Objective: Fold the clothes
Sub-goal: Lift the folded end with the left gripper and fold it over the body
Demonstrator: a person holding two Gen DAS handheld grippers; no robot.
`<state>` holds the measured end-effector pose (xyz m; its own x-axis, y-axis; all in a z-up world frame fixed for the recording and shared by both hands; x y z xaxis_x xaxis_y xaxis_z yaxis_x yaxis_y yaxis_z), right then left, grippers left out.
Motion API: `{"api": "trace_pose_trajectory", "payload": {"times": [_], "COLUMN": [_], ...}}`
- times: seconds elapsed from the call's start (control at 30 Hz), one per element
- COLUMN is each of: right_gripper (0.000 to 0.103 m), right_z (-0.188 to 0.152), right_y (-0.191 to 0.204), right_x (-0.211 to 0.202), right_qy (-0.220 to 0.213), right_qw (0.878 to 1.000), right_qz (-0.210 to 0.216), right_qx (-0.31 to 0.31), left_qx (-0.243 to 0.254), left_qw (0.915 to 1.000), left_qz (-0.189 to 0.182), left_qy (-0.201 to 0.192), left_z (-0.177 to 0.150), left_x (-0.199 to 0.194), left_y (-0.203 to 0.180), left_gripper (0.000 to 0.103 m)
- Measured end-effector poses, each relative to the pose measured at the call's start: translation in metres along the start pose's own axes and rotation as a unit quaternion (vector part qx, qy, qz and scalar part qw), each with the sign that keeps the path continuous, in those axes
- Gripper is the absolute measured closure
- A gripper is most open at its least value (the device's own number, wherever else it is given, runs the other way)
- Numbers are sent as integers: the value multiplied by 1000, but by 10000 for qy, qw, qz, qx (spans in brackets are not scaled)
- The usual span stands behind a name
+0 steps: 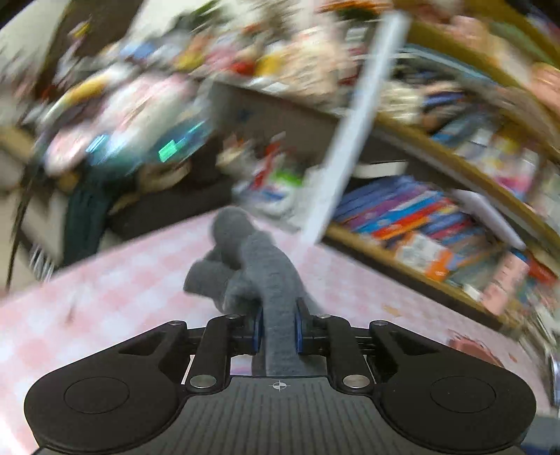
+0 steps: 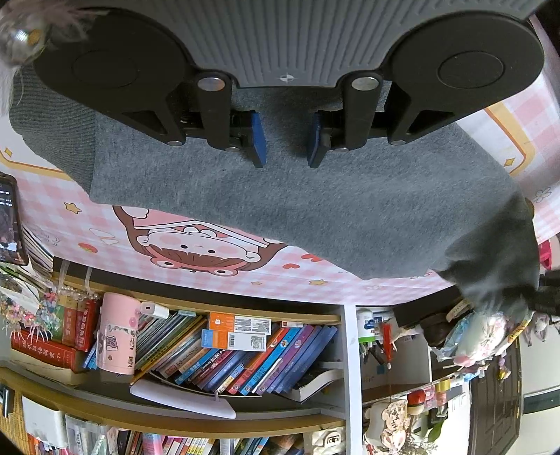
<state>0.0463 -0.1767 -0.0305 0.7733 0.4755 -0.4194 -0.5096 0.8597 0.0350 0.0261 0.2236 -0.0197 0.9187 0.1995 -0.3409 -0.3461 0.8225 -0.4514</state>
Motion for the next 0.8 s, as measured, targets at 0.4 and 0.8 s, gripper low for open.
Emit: {"api": "trace_pose_trajectory", "payload": {"times": [0.4,0.8], "right_gripper": [78,73], "right_z": [0,4], "right_y": [2,8], "right_x": [1,8], "right_qy": [5,96], "right_qw": [9999,9996], "right_qz": [-36,-100], "right_qx": [-96,-228], "left_qx": [-857,-1609], "left_qw": [9945,9864], "left_qz": [105,-242], "left_qy": [600,236], "left_z": [-21,-15], "left_x": [23,27], "left_y": [32,49], "left_gripper": [57,88]}}
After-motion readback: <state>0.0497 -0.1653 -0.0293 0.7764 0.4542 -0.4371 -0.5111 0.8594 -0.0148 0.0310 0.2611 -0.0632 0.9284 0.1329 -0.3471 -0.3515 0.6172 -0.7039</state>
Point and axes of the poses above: each gripper's, at about its wrist camera, not at the fingertips, and x roughly the way its jaws point, y to its left, z to its top, the point moved 8 cm from there along x, roughly the way its jaws point, and after that the axes turned 5 degrees about -y, right-handed, at the moved point
